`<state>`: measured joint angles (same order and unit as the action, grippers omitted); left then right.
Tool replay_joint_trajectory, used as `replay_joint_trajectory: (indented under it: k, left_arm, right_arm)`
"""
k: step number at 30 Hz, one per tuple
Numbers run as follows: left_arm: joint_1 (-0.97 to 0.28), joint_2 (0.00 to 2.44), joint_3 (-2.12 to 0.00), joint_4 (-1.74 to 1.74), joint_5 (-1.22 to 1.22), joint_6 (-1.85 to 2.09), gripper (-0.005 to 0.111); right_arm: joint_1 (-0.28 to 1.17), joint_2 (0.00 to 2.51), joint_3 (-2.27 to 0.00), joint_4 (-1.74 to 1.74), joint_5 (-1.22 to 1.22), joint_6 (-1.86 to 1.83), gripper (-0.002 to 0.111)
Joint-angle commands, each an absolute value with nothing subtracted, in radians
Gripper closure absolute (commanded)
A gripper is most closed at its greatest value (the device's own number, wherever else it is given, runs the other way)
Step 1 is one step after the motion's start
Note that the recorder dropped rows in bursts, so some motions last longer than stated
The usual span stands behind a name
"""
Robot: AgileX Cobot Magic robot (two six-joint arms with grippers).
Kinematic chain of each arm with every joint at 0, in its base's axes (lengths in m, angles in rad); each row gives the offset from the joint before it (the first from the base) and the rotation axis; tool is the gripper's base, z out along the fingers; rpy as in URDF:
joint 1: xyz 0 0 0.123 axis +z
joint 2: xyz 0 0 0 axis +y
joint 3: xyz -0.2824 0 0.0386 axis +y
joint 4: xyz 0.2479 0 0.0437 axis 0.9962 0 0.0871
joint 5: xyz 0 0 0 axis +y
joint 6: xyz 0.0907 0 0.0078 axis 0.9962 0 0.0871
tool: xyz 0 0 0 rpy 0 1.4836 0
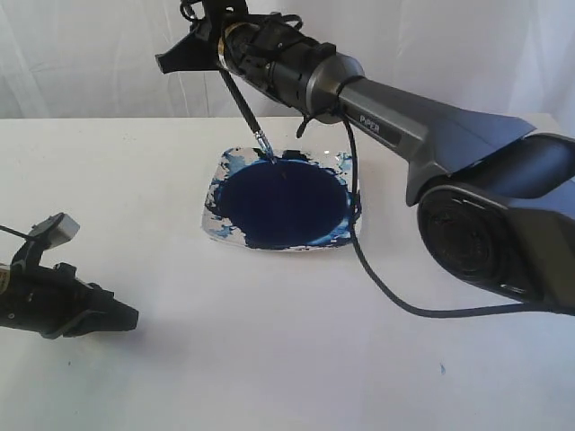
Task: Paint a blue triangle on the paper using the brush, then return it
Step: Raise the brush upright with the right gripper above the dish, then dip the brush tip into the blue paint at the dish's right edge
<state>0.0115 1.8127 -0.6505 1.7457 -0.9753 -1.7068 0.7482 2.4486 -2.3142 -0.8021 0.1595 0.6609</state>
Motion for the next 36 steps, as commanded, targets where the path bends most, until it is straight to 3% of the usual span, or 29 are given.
replay_joint_trajectory:
  k: [1, 21, 29, 36]
  left_arm:
    - [0.010, 1.809, -0.641, 1.744, -0.971, -1.700, 0.107]
    - [0.010, 1.809, -0.641, 1.744, -0.971, -1.700, 0.107]
    - [0.010, 1.809, -0.641, 1.744, -0.971, -1.700, 0.107]
    - [0.010, 1.809, -0.641, 1.744, -0.971, -1.700, 0.107]
  right_arm:
    - [0.749, 2.382, -2.251, -0.804, 0.151, 0.629, 0.108]
    - [0.638, 2.015, -1.562, -0.635, -0.594, 0.628, 0.108]
    - [0.502, 1.929, -1.161, -0.369, -1.191, 0.624, 0.108]
    - [0.435, 1.997, -1.086, -0.069, -1.221, 0.629, 0.108]
